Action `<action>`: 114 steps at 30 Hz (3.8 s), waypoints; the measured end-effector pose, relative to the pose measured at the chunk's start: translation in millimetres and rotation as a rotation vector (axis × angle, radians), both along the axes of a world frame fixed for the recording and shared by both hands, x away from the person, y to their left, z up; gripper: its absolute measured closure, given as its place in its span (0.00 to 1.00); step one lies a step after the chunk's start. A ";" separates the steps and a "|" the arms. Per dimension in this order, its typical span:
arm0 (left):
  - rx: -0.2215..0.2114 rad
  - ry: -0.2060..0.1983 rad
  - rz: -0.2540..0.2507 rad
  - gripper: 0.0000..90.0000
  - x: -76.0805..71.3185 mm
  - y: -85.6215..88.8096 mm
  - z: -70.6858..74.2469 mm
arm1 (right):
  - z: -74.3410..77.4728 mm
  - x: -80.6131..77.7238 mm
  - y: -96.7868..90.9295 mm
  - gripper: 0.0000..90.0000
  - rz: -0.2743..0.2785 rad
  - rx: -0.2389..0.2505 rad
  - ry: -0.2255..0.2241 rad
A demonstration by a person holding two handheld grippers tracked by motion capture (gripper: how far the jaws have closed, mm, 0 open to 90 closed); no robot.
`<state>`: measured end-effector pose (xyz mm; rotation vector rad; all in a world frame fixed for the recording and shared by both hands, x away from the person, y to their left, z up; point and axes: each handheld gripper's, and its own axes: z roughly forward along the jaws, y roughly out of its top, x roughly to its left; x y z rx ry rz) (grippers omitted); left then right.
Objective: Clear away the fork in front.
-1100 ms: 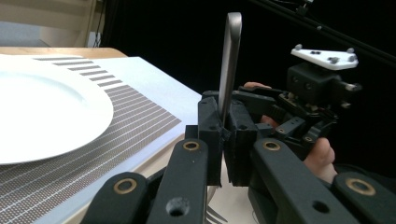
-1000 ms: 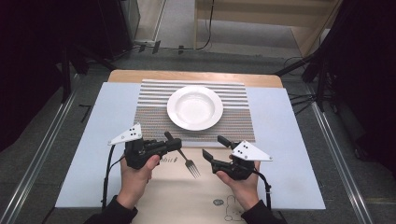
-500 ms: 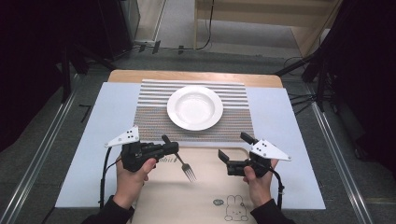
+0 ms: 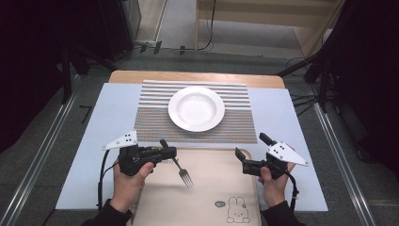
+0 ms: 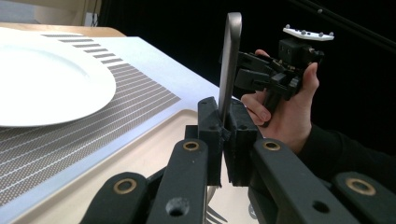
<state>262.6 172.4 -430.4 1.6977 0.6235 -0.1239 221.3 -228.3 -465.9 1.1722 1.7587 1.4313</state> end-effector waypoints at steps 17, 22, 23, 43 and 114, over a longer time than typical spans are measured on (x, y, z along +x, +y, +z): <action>0.006 0.041 -0.008 0.95 -3.0 16.9 -2.5 | -5.7 -7.4 -43.2 0.00 -0.094 0.003 -0.009; 0.016 0.053 -0.010 0.96 -3.6 22.1 -5.0 | -7.1 -9.6 -52.2 0.00 -0.112 0.001 -0.006; 0.016 0.056 -0.012 0.96 -3.5 23.2 -5.7 | -7.4 -9.9 -53.8 0.00 -0.116 -0.002 -0.008; 0.069 0.178 -0.106 0.96 -0.2 35.3 -17.0 | -11.3 -17.7 -71.6 0.00 -0.152 -0.002 0.007; 0.607 0.147 0.214 0.68 6.8 5.4 -61.7 | -16.5 -16.3 -75.7 0.00 -0.157 -0.008 0.034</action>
